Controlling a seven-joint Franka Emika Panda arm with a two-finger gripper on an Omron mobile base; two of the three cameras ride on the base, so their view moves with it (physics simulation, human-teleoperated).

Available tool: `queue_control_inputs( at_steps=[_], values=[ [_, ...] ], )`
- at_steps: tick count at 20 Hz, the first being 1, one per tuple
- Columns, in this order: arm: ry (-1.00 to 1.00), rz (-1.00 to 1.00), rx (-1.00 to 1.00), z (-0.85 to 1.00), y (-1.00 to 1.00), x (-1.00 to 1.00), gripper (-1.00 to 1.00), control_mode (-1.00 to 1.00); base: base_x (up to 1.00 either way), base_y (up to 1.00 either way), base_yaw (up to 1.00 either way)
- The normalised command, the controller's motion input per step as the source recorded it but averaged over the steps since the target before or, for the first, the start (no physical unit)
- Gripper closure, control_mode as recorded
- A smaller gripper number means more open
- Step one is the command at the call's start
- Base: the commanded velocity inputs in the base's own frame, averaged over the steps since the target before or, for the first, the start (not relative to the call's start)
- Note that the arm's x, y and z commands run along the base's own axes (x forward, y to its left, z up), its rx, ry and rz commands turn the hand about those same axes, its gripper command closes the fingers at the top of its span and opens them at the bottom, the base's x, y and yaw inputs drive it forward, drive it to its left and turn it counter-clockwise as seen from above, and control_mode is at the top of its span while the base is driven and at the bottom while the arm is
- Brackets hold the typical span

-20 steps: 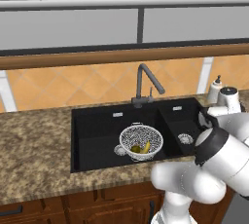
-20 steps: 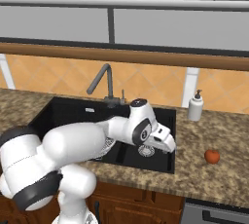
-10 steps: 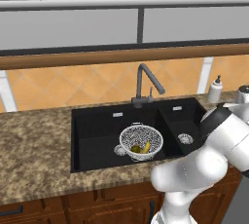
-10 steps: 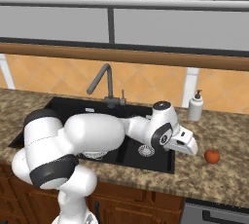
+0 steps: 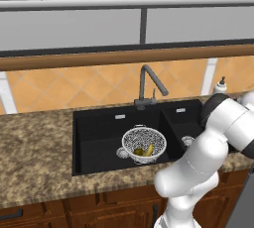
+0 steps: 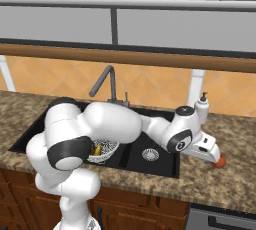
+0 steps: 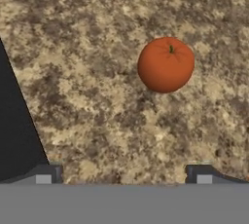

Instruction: Put the colander in the sink, put the banana, kiwi, orange in the colander, and turn on the sink faucet and pour water over the colander.

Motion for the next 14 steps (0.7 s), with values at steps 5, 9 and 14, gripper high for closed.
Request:
queue_control_inputs(
  at_steps=[5, 9, 14],
  values=[
    [0.0, 0.0, 0.01, 0.0, -0.34, 0.06, -1.0, -1.0, 0.0, 0.0, 0.0],
    [-0.04, 0.0, 0.0, -0.04, -0.15, 0.04, -1.0, -1.0, 0.0, 0.0, 0.0],
    [-0.08, 0.0, 0.0, -0.07, -0.02, 0.14, -1.0, -1.0, 0.0, 0.0, 0.0]
  ],
)
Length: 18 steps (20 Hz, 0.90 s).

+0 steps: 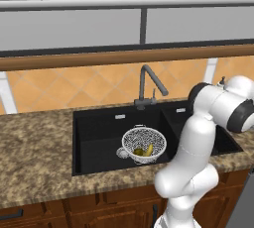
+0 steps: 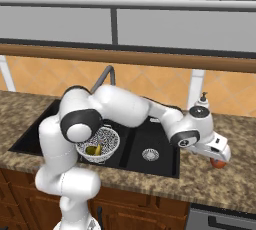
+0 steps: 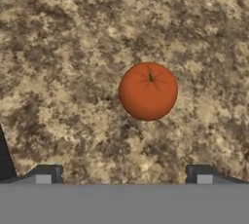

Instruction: Put the colander in the sink, put the banana, kiwi, orange in the colander, and turn on the sink faucet and pour water over the colander.

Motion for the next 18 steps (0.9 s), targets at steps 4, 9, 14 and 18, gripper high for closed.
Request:
queue_control_inputs(
  at_steps=[4, 9, 14, 18],
  values=[
    [-0.08, 0.0, 0.0, -0.14, -0.05, 0.14, -1.0, -1.0, 0.0, 0.0, 0.0],
    [-0.06, 0.0, 0.0, -0.08, -0.1, 0.16, -1.0, -1.0, 0.0, 0.0, 0.0],
    [-0.02, -0.01, 0.0, -0.02, -0.13, 0.11, -1.0, -1.0, 0.0, 0.0, 0.0],
    [0.0, 0.0, 0.0, 0.0, -0.22, 0.09, -1.0, -1.0, 0.0, 0.0, 0.0]
  ],
)
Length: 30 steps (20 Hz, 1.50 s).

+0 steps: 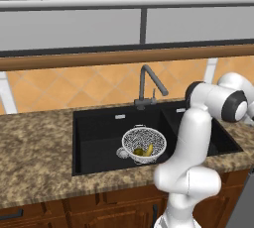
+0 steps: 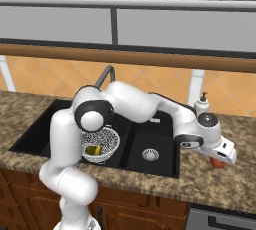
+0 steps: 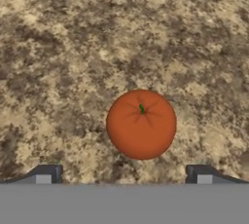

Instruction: Put the colander in the sink, put the banana, kiwi, orange in the colander, and turn on the sink faucet and pour water over the colander.

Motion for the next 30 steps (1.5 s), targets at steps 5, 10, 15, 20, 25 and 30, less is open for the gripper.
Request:
queue_control_inputs(
  at_steps=[5, 10, 15, 20, 25, 30],
  values=[
    [-0.01, 0.0, 0.0, -0.03, -0.19, 0.09, -1.0, -1.0, 0.0, 0.0, 0.0],
    [-0.01, 0.0, 0.0, -0.12, -0.11, 0.02, -1.0, -1.0, 0.0, 0.0, 0.0],
    [0.0, 0.0, 0.0, -0.17, -0.01, 0.0, -1.0, -1.0, 0.0, 0.0, 0.0],
    [-0.02, 0.0, 0.0, -0.15, 0.0, 0.02, -1.0, -1.0, 0.0, 0.0, 0.0],
    [-0.02, 0.0, 0.0, -0.15, 0.0, 0.06, -1.0, -1.0, 0.0, 0.0, 0.0],
    [-0.03, 0.0, 0.0, -0.08, -0.06, 0.17, -1.0, -1.0, 0.0, 0.0, 0.0]
  ],
)
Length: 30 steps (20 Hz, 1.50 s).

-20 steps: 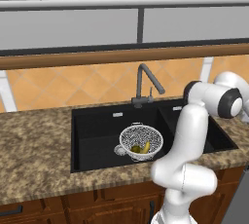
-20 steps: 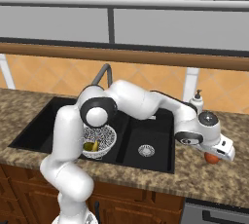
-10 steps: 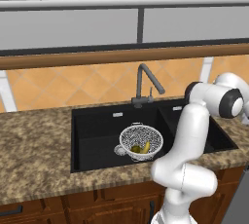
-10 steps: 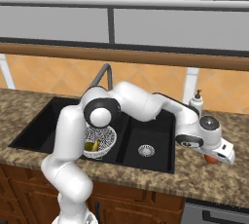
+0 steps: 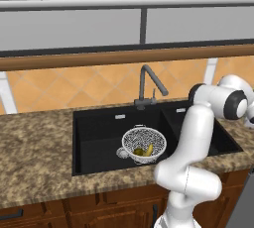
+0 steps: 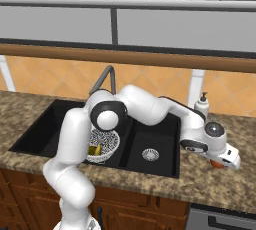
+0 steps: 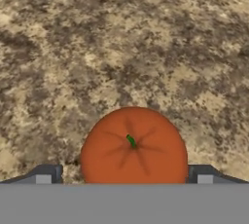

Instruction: Put the colander in the sink, put the banana, kiwi, orange in the colander, and turn on the sink faucet and pour water over the colander.

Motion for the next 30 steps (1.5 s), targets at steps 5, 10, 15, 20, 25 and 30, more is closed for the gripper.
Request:
queue_control_inputs(
  at_steps=[5, 10, 15, 20, 25, 30],
  values=[
    [-0.03, 0.0, 0.0, -0.04, -0.12, 0.21, 1.0, -1.0, 0.0, 0.0, 0.0],
    [-0.01, 0.0, 0.0, -0.1, -0.06, 0.02, 1.0, -1.0, 0.0, 0.0, 0.0],
    [0.0, 0.0, 0.0, 0.09, 0.0, -0.02, 1.0, -1.0, 0.0, 0.0, 0.0],
    [0.0, 0.0, 0.0, 0.33, 0.41, -0.41, 1.0, -1.0, 0.0, 0.0, 0.0],
    [0.0, 0.01, -0.01, 0.25, 0.84, -0.46, 1.0, -1.0, 0.0, 0.0, 0.0],
    [0.0, 0.06, -0.01, 0.32, 0.95, -0.13, 1.0, -1.0, 0.0, 0.0, 0.0]
  ],
)
